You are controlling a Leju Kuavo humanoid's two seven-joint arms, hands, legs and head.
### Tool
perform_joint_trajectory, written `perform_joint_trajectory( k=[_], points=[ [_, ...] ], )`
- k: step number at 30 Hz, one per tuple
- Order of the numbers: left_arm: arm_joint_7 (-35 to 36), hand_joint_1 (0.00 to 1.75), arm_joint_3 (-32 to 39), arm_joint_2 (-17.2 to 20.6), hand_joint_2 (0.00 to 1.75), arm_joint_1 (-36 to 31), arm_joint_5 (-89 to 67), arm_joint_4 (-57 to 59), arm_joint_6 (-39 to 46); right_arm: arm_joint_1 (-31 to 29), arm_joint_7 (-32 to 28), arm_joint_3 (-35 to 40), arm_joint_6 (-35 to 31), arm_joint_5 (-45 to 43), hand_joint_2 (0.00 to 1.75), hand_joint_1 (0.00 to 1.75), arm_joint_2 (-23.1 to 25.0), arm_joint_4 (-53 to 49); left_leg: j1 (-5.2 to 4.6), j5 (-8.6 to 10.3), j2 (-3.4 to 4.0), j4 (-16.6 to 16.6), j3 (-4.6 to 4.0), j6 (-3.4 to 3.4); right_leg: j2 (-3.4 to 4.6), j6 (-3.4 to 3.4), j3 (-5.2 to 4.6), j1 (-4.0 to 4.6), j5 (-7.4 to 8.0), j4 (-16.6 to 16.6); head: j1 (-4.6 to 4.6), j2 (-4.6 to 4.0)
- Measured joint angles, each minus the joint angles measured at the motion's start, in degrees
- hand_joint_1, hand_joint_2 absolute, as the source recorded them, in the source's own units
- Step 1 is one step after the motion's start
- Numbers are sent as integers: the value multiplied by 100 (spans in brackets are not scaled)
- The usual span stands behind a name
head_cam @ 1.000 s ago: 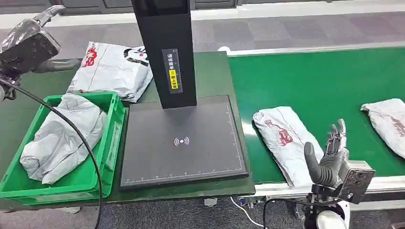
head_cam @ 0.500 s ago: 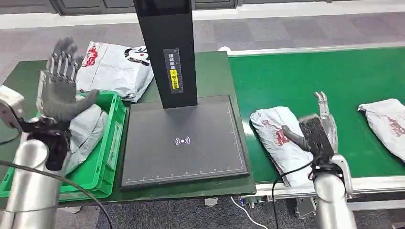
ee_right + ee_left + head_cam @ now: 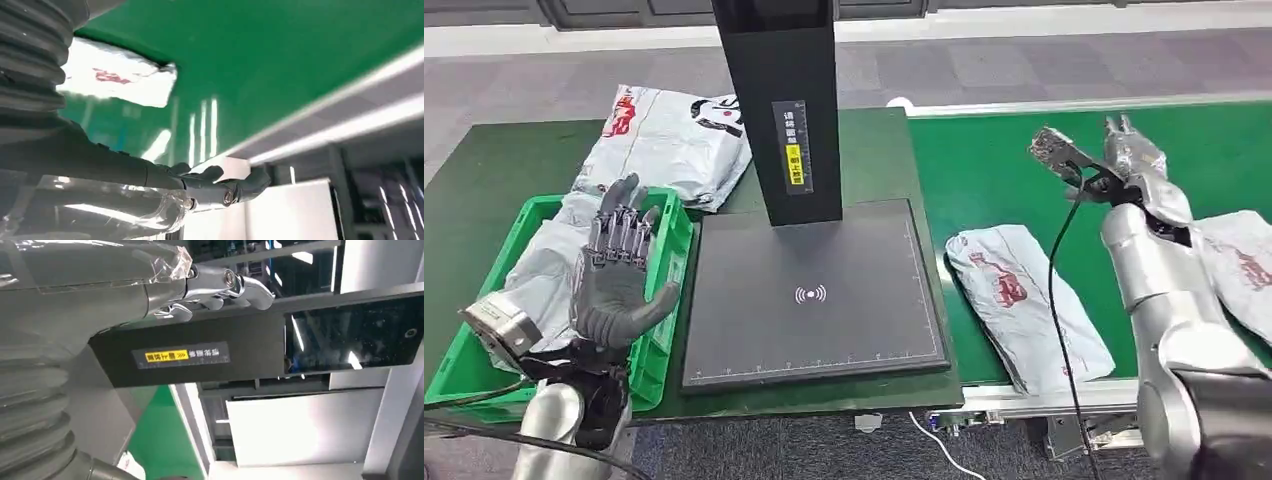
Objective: Moved the parcel from conveyor to table for the left to box.
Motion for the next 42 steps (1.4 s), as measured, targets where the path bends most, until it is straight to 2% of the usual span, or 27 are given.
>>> perform_joint_trajectory(
  k=[5, 16, 21, 28, 31, 33, 37, 42],
  points=[
    [0, 0, -35, -24, 175, 65, 7, -33, -7, -140, 4, 170, -20, 33, 175, 0, -15, 497, 0, -1, 0, 0, -4, 1, 0, 1, -3, -2, 0, 0, 0, 0],
    [0, 0, -37, -48, 175, 82, 17, -61, -9, -283, 4, 273, -16, 35, 175, 0, -42, 867, 0, -1, 1, 0, -4, 2, 1, 1, -5, -9, 1, 0, 0, 0],
    [33, 0, -46, -66, 175, 91, 52, -59, -59, -245, 61, 415, 230, 232, 175, 0, -24, 1020, 0, -1, 1, 0, -6, 2, 1, 1, -5, -7, 0, 0, 0, 0],
    [33, 0, -98, -87, 175, 152, 50, -6, -162, 273, -405, 610, 709, 54, 175, 0, 273, 1346, 2, -2, -1, 0, -7, 3, 0, 3, -7, -3, -2, 0, 0, 0],
    [24, 0, -113, -85, 175, 149, 50, 81, -244, 538, -942, 727, 1303, -2, 175, 0, 421, 1427, 8, -2, 0, -1, -6, 3, 1, 2, -8, 0, -3, 0, 0, 0],
    [24, 0, -144, -85, 175, 144, 50, 136, -286, 795, -1251, 874, 1462, -4, 175, 0, 510, 1460, 10, -3, 0, -1, -8, 3, 1, 2, -8, 6, -3, -1, 0, 0],
    [79, 0, -201, -83, 175, 64, 105, 247, -295, 1226, -1311, 1101, 1458, -7, 175, 0, 693, 1516, 11, -3, -9, -1, -13, 3, -9, 5, -10, 3, -5, -1, 0, 0],
    [129, 0, -225, -83, 175, 42, 153, 284, -229, 1256, -1296, 1270, 1550, -55, 175, 0, 839, 1558, 10, -5, 7, 0, -4, 4, 11, 5, -7, 6, -5, -2, 0, 0]
  ],
)
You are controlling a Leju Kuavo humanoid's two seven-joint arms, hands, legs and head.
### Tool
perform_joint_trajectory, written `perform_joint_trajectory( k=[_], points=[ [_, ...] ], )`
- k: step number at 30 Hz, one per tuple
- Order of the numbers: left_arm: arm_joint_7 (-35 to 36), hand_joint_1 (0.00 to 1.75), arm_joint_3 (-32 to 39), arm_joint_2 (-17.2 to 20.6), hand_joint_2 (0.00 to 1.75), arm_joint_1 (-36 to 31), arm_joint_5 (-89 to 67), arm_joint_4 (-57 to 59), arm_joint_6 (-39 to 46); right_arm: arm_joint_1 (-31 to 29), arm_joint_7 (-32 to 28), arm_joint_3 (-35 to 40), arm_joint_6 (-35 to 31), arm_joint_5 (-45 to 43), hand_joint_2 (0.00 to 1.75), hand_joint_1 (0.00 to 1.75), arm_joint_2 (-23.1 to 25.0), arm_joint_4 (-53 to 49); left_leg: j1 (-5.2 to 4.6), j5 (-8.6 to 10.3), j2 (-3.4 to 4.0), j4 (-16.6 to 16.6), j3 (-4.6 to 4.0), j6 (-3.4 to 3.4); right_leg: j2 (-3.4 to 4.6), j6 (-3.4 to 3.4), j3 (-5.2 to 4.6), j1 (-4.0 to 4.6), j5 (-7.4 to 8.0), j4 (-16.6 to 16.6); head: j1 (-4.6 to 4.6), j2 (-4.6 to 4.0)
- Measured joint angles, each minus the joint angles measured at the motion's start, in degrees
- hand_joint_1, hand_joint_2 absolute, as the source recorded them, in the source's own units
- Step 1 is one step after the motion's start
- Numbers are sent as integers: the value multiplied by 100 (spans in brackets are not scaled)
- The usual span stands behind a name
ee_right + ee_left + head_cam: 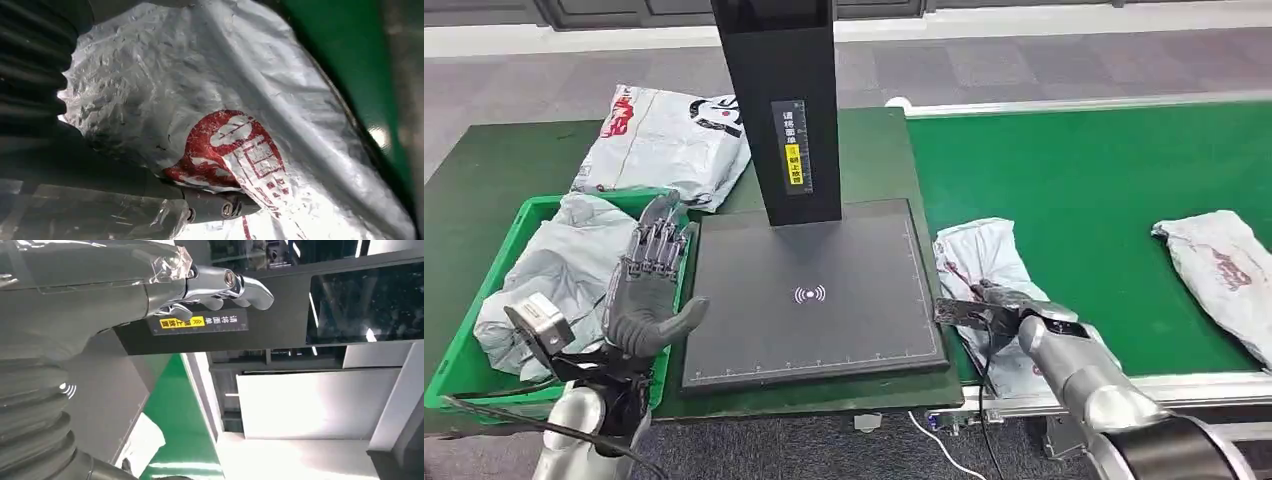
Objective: Moved the parcel from conveyor to table for the left to box.
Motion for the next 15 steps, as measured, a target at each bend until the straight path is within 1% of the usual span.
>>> perform_joint_trajectory(
  k=[2, 6, 10, 11, 15],
  points=[
    [7, 0, -2, 4, 175, 13, 2, -4, 17, -5, -7, 33, 28, -15, 175, 0, 37, 13, -1, -3, 7, 0, 4, -4, 3, 0, 2, 1, 0, 0, 0, 0],
    [42, 0, -4, 15, 175, 43, 57, -7, 22, -30, 39, 144, 175, -2, 175, 0, 90, 41, 5, -12, 41, 0, 23, -16, 35, -2, 7, 2, 2, 0, 0, 0],
    [140, 0, -11, 2, 175, -7, 195, 18, -44, -161, 105, 420, 886, 180, 175, 0, 101, 94, 20, -17, 63, 0, 44, -24, 56, -11, 11, 7, 1, 0, 0, 0],
    [162, 0, -18, -9, 175, -34, 205, 33, -48, -207, 105, 499, 1021, 221, 175, 175, 98, 105, 23, -17, 63, 0, 51, -25, 58, -14, 17, 11, 0, 0, -2, 0],
    [197, 0, -59, -15, 175, -109, 269, 90, -48, -294, 66, 767, 1193, 278, 175, 175, 83, 140, 40, -29, 64, -1, 77, -44, 59, -30, 46, 26, -10, 0, 0, 0]
  ],
)
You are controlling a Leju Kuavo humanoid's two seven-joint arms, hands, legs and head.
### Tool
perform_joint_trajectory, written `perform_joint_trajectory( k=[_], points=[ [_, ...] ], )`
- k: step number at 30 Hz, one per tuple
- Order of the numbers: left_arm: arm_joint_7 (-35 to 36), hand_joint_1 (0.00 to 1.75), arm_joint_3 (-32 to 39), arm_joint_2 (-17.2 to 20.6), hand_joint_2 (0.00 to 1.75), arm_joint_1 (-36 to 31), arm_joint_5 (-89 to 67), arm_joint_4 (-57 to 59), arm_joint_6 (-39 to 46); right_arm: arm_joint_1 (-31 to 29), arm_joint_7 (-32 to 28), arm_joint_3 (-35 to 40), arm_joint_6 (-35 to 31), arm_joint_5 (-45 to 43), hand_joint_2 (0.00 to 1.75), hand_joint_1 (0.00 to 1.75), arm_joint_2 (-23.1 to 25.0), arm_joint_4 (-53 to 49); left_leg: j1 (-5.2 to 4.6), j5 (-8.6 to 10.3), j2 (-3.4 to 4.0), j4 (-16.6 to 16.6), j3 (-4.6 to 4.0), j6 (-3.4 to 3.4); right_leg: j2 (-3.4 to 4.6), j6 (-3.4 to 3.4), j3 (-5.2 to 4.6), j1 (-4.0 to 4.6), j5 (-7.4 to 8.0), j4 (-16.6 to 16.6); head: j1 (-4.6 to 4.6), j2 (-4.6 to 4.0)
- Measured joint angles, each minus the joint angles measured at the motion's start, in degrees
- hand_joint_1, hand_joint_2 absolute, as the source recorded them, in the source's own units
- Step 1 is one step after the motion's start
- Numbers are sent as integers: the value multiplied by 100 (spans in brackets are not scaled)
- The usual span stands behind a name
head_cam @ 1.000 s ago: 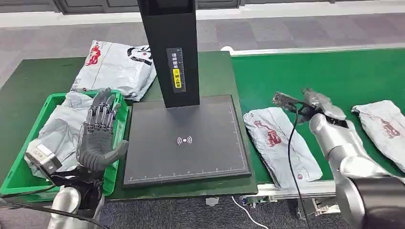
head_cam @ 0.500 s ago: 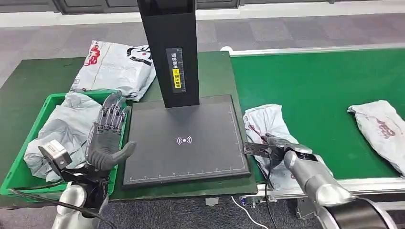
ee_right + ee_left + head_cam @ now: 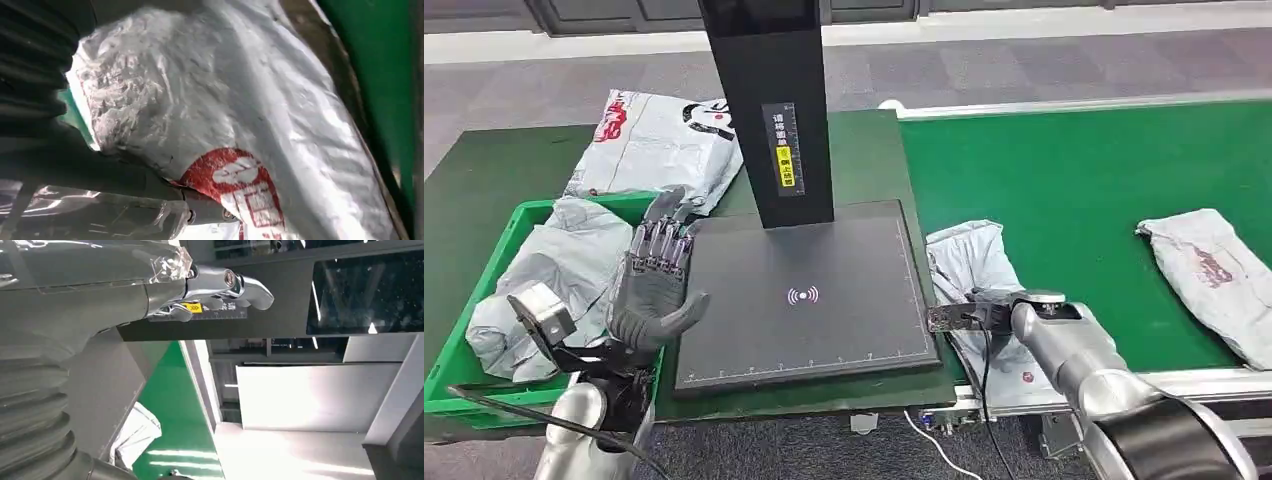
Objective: Moved the parcel from conveyor to table for the left to box.
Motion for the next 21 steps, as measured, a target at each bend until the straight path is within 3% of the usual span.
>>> perform_joint_trajectory(
  k=[21],
  points=[
    [-39, 0, 0, 13, 175, 166, 48, 15, 83, -128, -2, 286, -188, -149, 175, 175, -11, 9, 8, -6, -17, 0, 23, -4, -20, -10, 38, 9, -11, -2, 0, 0]
  ],
)
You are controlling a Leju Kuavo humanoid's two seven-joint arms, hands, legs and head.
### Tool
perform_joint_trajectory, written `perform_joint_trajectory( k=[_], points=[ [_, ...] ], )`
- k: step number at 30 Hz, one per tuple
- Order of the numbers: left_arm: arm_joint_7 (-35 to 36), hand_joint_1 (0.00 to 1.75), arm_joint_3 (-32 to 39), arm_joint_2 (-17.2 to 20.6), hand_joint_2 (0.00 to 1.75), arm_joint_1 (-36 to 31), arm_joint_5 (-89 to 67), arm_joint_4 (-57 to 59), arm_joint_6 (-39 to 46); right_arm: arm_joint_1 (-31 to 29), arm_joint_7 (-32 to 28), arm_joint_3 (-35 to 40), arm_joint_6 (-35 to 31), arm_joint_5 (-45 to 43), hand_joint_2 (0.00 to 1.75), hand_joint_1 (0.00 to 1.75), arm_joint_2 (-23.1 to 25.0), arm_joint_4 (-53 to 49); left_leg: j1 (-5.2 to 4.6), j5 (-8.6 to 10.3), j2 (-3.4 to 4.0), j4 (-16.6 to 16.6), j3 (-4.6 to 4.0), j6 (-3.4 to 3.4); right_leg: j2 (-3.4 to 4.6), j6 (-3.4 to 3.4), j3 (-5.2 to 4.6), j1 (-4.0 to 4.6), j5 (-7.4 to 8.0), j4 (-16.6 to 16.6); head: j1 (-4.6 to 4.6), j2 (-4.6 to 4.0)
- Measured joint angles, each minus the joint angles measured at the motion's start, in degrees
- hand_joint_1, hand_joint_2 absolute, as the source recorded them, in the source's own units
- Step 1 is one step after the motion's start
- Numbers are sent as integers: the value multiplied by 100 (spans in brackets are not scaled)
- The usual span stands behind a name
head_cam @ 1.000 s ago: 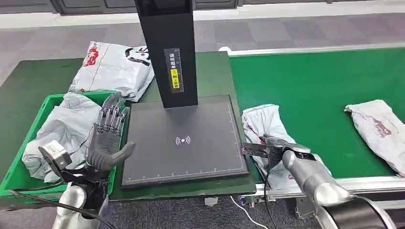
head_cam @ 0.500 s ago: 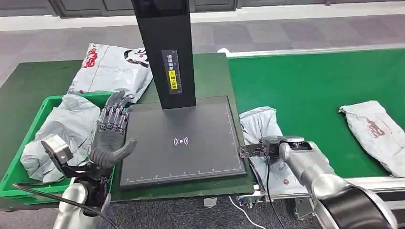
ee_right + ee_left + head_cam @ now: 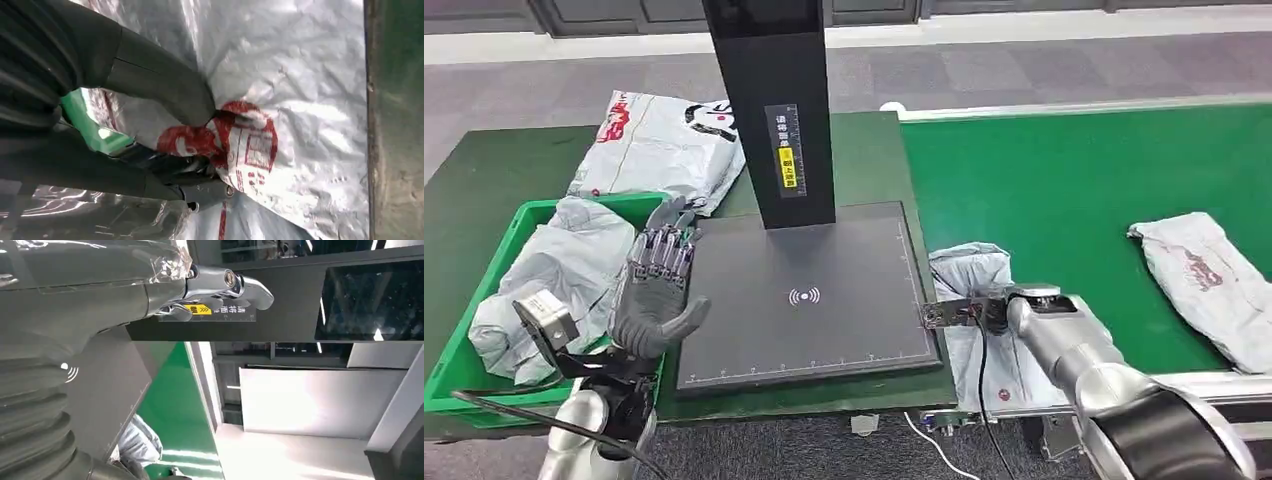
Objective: Moved the parcel from conveyor to table for the left to box.
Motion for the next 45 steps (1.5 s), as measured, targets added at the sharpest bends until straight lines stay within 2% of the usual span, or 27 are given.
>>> perform_joint_trajectory(
  k=[3, 6, 9, 11, 13, 16, 20, 23, 30, 35, 41, 43, 44, 45],
  points=[
    [-50, 0, 0, 22, 175, 88, -2, -85, 50, 27, -7, -9, -171, -201, 175, 175, -18, 2, 1, -2, 2, 0, -1, -2, 2, 0, -2, 1, 0, 0, 0, 0],
    [-125, 0, 9, 72, 175, 232, -33, -228, 105, 84, -362, -175, -293, -843, 175, 175, -35, 2, 1, -2, 1, -1, -8, -2, 2, -1, -9, 1, 0, 0, -2, 0],
    [-249, 0, 94, 151, 175, 421, -68, -404, 155, 224, -1513, -748, 30, -2380, 175, 175, -124, -54, 1, 0, -6, -1, -26, -3, -3, -1, -22, 1, 0, 1, -2, 0],
    [-336, 0, 188, 201, 175, 568, -70, -511, 157, 405, -1960, -1185, 177, -3050, 175, 175, -240, -274, 1, 0, -4, -1, -46, -3, -1, -1, -35, 0, 0, 2, 2, 0],
    [-372, 0, 256, 240, 175, 667, -77, -575, 157, 522, -2068, -1469, 254, -3331, 175, 175, -256, -457, 1, -5, 7, -1, -68, -8, 10, -2, -52, 0, 1, 2, 0, 0],
    [-466, 0, 367, 238, 175, 847, -204, -711, 175, 959, -2216, -1804, 236, -4143, 175, 175, -256, -1114, 2, 1, -22, -1, -75, -4, -14, -2, -64, 1, 0, 2, 0, 0],
    [-538, 0, 604, 146, 175, 1167, -475, -936, 208, 1694, -1768, -2341, 103, -5032, 175, 175, -81, -2922, 2, -2, -26, -3, -87, -6, -18, -5, -80, 1, -12, 3, 0, 0],
    [-538, 0, 765, 28, 175, 1307, -564, -1090, 208, 2087, -1541, -2590, 77, -5165, 175, 175, 65, -4092, 1, -3, -53, -3, -95, -6, -42, -5, -78, 1, -22, 3, 0, 0],
    [-509, 0, 1029, -155, 175, 1483, -667, -1313, 208, 2567, -1423, -3057, 37, -5167, 175, 175, 352, -5876, -10, -3, -55, -2, -96, -4, -45, -4, -77, 0, -21, 2, 0, 0],
    [-492, 0, 1115, -234, 175, 1537, -715, -1403, 208, 2654, -1414, -3261, 4, -5206, 175, 175, 483, -6531, -14, -2, -54, -1, -94, -1, -43, -2, -76, -3, -19, 2, 0, 0],
    [-476, 0, 1119, -297, 175, 1542, -723, -1440, 203, 2607, -1353, -3379, -6, -5228, 175, 175, 560, -6867, -13, -1, -54, 0, -94, 0, -44, -2, -73, -4, -19, 2, 0, 0],
    [-474, 0, 1119, -308, 175, 1531, -725, -1443, 179, 2537, -1199, -3377, -117, -4958, 175, 175, 571, -6894, -13, -1, -53, -1, -93, 0, -44, -2, -73, -10, -19, 2, 0, 0],
    [-466, 0, 1119, -315, 175, 1528, -726, -1443, 164, 2501, -1098, -3368, -219, -4764, 175, 0, 575, -6894, -13, -1, -53, -1, -93, -1, -42, -2, -73, -9, -19, 2, 0, 0],
    [-457, 0, 1119, -328, 175, 1527, -730, -1443, 160, 2470, -1006, -3355, -344, -4571, 175, 0, 583, -6894, -13, 0, -53, -1, -93, 0, -44, -2, -73, -9, -19, 2, 0, 0]
  ],
)
